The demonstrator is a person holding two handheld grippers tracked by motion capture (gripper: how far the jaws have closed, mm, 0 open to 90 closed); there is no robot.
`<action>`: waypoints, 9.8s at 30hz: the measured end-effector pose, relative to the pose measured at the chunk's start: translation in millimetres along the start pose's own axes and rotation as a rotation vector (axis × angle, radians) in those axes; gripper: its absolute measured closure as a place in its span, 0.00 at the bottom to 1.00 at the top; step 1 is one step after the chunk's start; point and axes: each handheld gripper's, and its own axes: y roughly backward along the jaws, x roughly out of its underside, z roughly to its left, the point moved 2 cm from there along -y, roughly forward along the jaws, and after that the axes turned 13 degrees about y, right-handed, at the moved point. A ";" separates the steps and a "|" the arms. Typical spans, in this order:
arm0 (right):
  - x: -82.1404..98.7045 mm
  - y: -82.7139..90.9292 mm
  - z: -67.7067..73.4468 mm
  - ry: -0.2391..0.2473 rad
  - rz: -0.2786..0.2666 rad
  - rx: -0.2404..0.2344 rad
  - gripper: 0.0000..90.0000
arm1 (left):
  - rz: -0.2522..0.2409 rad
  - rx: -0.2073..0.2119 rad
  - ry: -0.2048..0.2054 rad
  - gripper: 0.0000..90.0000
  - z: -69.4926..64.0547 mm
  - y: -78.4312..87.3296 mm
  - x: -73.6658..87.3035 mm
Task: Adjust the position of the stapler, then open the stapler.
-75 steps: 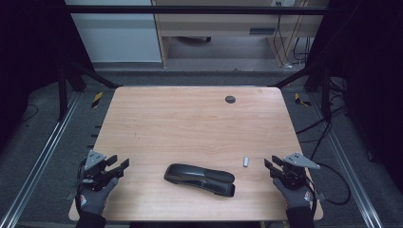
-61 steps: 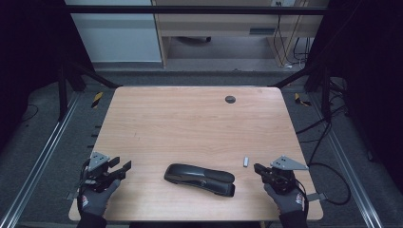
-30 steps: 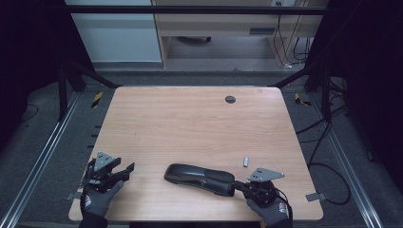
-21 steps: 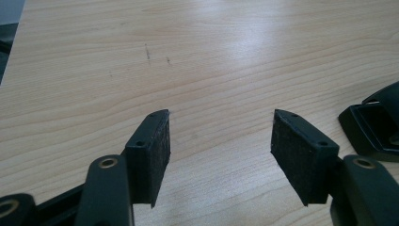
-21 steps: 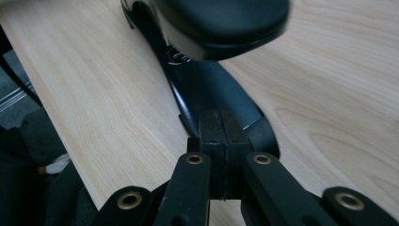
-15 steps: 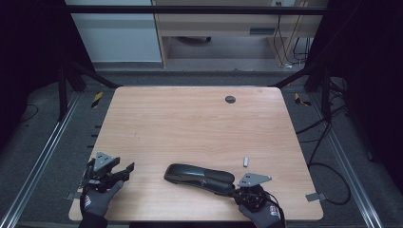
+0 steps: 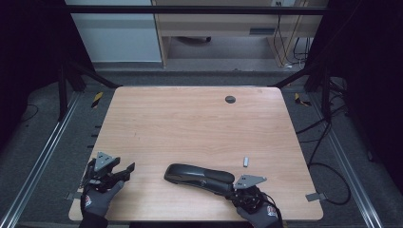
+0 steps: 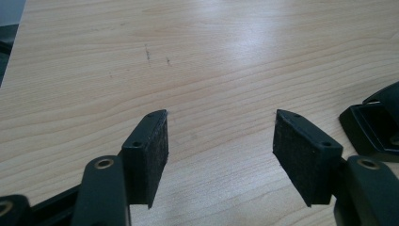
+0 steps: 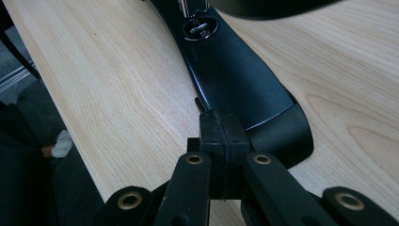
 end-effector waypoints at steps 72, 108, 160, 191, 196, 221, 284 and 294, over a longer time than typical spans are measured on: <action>0.7 19.4 -40.8 -0.081 -0.109 0.194 0.91 | -0.006 0.063 -0.060 0.41 -20.6 3.3 -2.8; 15.2 41.5 -67.5 -0.114 -0.113 0.373 0.68 | -0.021 0.164 -0.281 0.34 -86.1 20.7 -2.0; 17.5 44.9 -69.8 -0.114 -0.110 0.392 0.67 | -0.005 0.181 -0.653 0.29 -192.0 11.2 0.9; 18.7 45.9 -70.9 -0.120 -0.114 0.396 0.67 | -0.057 0.133 -0.831 0.27 -243.8 -7.4 4.9; 18.6 46.1 -70.6 -0.123 -0.115 0.393 0.67 | -0.067 0.117 -0.864 0.27 -250.0 -10.5 6.8; 18.7 45.8 -70.5 -0.120 -0.113 0.388 0.68 | -0.077 0.063 -0.963 0.27 -271.3 -27.3 11.1; 9.5 35.9 -56.7 -0.108 -0.119 0.273 1.00 | -0.061 -0.085 -1.124 0.53 -287.4 -66.1 11.9; 5.5 25.1 -51.9 -0.098 -0.119 0.243 1.00 | -0.061 -0.084 -1.139 0.59 -288.5 -66.6 13.4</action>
